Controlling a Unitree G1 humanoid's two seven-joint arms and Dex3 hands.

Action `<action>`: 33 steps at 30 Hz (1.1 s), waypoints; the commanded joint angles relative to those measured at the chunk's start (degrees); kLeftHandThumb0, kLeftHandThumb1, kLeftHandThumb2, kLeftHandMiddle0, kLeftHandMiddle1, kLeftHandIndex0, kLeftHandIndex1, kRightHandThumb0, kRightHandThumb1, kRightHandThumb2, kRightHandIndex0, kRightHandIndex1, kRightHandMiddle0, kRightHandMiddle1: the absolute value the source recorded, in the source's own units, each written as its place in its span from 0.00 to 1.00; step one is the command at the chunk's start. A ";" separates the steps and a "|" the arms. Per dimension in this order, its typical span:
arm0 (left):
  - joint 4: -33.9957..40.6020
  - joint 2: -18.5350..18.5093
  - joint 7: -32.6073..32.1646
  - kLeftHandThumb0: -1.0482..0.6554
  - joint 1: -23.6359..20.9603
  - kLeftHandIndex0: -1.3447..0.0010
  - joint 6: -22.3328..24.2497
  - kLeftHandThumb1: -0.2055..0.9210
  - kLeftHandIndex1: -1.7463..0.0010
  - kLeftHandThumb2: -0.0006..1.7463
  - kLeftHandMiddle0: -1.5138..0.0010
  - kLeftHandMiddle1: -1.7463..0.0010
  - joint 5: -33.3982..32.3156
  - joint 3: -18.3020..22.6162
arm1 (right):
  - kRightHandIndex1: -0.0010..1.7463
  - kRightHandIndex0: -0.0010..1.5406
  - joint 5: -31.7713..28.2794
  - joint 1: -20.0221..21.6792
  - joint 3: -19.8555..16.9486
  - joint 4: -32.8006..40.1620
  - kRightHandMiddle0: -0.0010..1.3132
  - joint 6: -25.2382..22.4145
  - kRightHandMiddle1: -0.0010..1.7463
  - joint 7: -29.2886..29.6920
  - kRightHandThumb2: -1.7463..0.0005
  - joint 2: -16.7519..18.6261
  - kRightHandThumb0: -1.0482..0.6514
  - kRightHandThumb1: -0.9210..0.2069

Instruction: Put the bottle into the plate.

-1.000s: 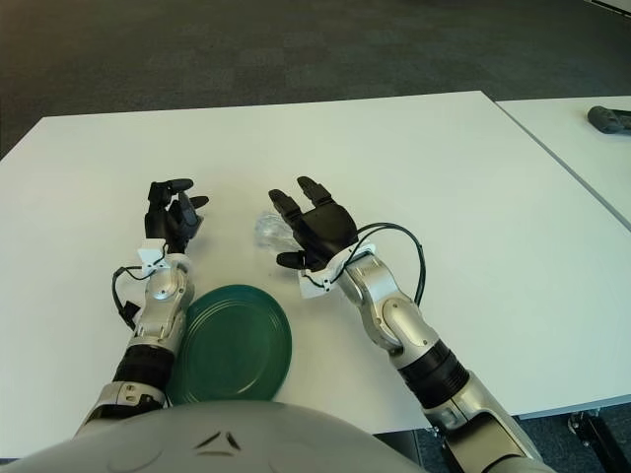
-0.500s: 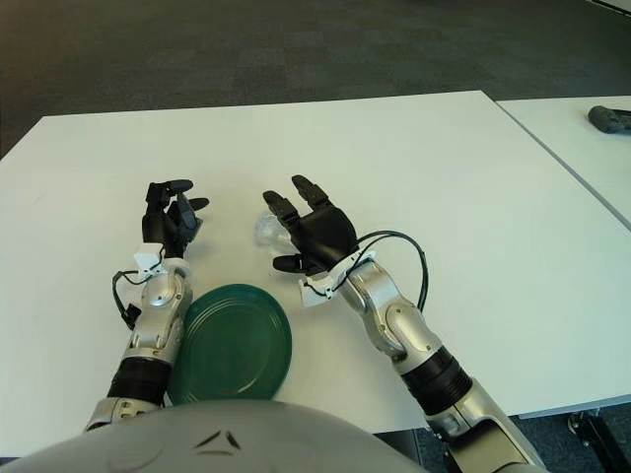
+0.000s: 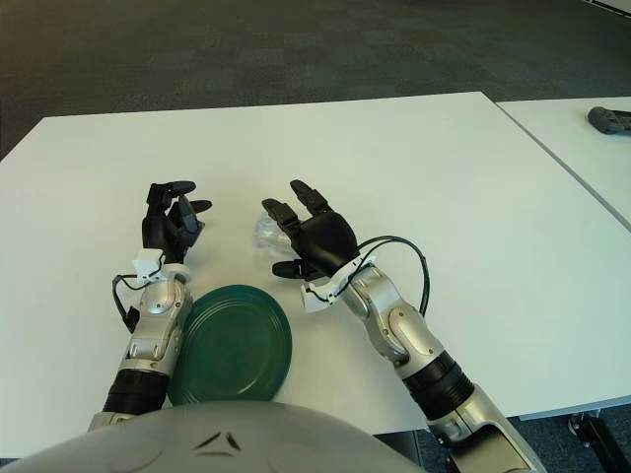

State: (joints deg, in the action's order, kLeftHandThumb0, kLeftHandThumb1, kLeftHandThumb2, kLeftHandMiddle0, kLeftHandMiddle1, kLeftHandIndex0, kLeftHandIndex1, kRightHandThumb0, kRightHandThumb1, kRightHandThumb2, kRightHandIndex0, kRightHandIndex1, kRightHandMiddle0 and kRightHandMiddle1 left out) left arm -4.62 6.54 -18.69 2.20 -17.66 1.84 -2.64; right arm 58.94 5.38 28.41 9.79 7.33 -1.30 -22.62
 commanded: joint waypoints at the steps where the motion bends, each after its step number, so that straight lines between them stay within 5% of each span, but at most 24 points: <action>1: 1.25 2.18 0.27 0.20 0.96 0.73 -0.23 1.00 0.14 0.49 0.61 0.23 0.45 -0.57 | 0.01 0.16 -1.05 -0.34 -0.80 -0.70 0.00 0.44 0.17 0.66 0.54 -0.03 0.00 0.00; 9: 2.62 2.24 0.74 0.18 1.90 0.71 -0.63 1.00 0.13 0.49 0.60 0.20 0.11 -0.74 | 0.01 0.17 -1.81 1.10 -0.69 -3.34 0.00 0.91 0.17 0.49 0.54 0.25 0.00 0.00; 19: 4.45 2.45 1.05 0.17 3.20 0.70 -0.29 1.00 0.13 0.48 0.59 0.20 -0.12 -1.30 | 0.00 0.16 -2.71 9.49 0.36 -20.42 0.00 2.19 0.17 3.32 0.53 2.67 0.00 0.00; 33: 8.51 2.64 1.18 0.17 6.58 0.73 0.58 1.00 0.13 0.46 0.60 0.20 -0.27 -2.45 | 0.00 0.11 -2.09 8.35 1.18 -19.82 0.00 0.93 0.18 2.27 0.55 1.41 0.00 0.00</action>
State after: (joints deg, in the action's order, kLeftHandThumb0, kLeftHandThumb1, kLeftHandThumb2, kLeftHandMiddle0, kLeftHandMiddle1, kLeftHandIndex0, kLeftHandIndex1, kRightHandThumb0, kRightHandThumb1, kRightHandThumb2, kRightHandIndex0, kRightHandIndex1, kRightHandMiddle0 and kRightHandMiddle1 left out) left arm 2.54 6.39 -17.60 7.98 -17.62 1.91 -4.67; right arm 56.97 14.18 29.11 -9.95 8.70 1.48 -20.64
